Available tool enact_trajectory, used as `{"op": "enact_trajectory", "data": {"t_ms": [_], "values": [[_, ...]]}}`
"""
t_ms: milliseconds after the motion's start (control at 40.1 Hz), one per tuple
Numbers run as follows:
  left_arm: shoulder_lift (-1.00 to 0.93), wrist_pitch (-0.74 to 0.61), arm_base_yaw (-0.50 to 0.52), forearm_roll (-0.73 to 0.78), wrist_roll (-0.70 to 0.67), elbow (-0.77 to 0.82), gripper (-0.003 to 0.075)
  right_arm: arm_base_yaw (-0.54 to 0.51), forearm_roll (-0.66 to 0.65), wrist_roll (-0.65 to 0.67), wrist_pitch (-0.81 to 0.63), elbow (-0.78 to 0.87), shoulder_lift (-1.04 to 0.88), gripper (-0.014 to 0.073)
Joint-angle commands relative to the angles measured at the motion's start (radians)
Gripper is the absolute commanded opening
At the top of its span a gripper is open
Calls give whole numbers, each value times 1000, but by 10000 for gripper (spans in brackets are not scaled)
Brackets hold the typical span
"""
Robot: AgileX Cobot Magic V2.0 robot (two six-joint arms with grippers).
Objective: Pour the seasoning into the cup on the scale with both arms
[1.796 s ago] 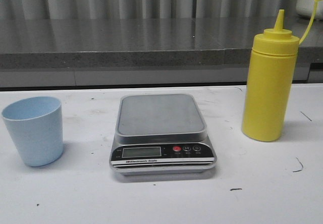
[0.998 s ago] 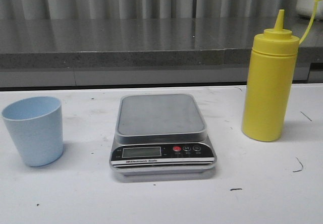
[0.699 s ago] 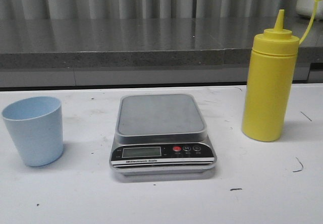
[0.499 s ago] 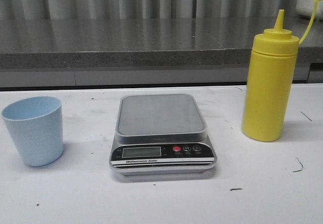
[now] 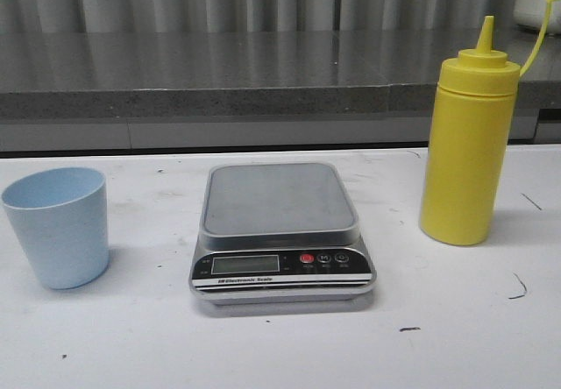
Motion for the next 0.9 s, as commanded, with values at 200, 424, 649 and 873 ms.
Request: {"op": "enact_trajectory", "data": {"t_ms": [200,424,649,873], "values": [[177,78,2,-7,-8,-303,-20,-5,-4,-1,119,-322,43,-111],[460,350,2,-1,-8,-558,-20,-5,19,-1,378,-576,289,-111],[569,381,-4,-10,-8,-616,-20,-5,22,-1,444,-641,416,-106],[569,383,-4,-10,-8,-616,190,-5,22,-1,443,-641,418,188]]}}
